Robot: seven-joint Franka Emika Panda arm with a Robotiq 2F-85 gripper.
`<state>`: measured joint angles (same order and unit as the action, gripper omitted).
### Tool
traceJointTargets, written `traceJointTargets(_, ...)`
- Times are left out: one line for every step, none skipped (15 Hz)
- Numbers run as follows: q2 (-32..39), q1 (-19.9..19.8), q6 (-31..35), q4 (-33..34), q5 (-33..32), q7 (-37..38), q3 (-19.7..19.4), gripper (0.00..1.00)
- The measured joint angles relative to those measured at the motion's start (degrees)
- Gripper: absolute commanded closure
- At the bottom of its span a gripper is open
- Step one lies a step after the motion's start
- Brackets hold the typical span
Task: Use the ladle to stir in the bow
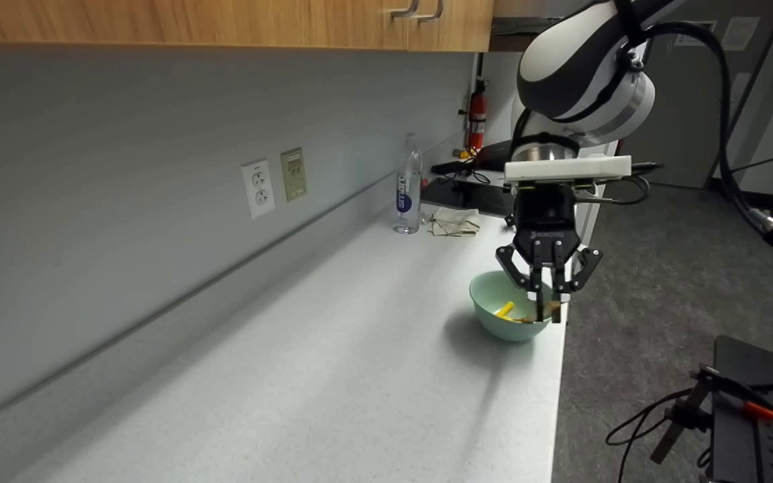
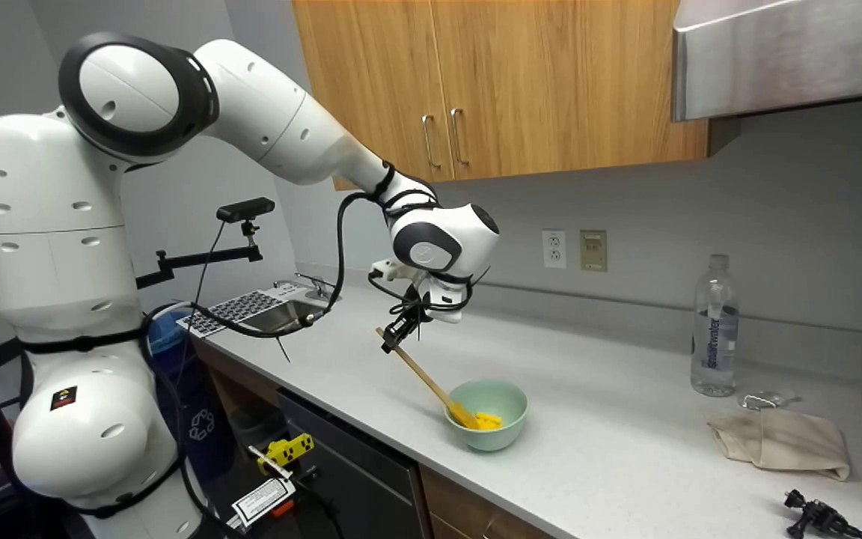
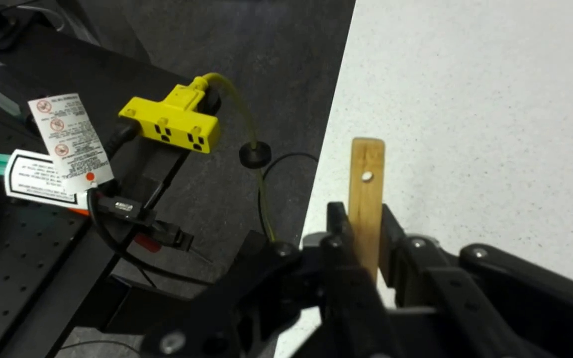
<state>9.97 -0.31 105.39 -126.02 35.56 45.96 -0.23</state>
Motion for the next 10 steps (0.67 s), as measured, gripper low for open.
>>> traceJointTargets(0.5, 0.0, -0.1, 0.4, 1.4, -0.7, 0.0, 0.96)
traceJointTargets(0.8, 0.0, 0.0, 0.8, 2.5, -1.4, 0.0, 0.96)
traceJointTargets(1.2, 0.0, 0.2, 1.2, 3.2, -2.0, 0.0, 0.96)
traceJointTargets(1.4, 0.0, 0.6, 1.5, 3.4, -2.5, -0.1, 0.96)
traceJointTargets(1.7, 0.0, 1.2, 1.7, 3.5, -2.9, -0.1, 0.96)
traceJointTargets(1.9, 0.0, 2.1, 1.9, 3.5, -3.1, -0.2, 0.96)
traceJointTargets(2.1, 0.0, 3.2, 2.0, 3.5, -3.1, -0.3, 0.96)
traceJointTargets(2.4, 0.0, 4.4, 2.0, 3.4, -3.1, -0.4, 0.96)
traceJointTargets(2.6, 0.0, 5.4, 2.0, 3.4, -3.1, -0.5, 0.96)
traceJointTargets(2.9, 0.0, 6.3, 2.0, 3.4, -3.1, -0.7, 0.96)
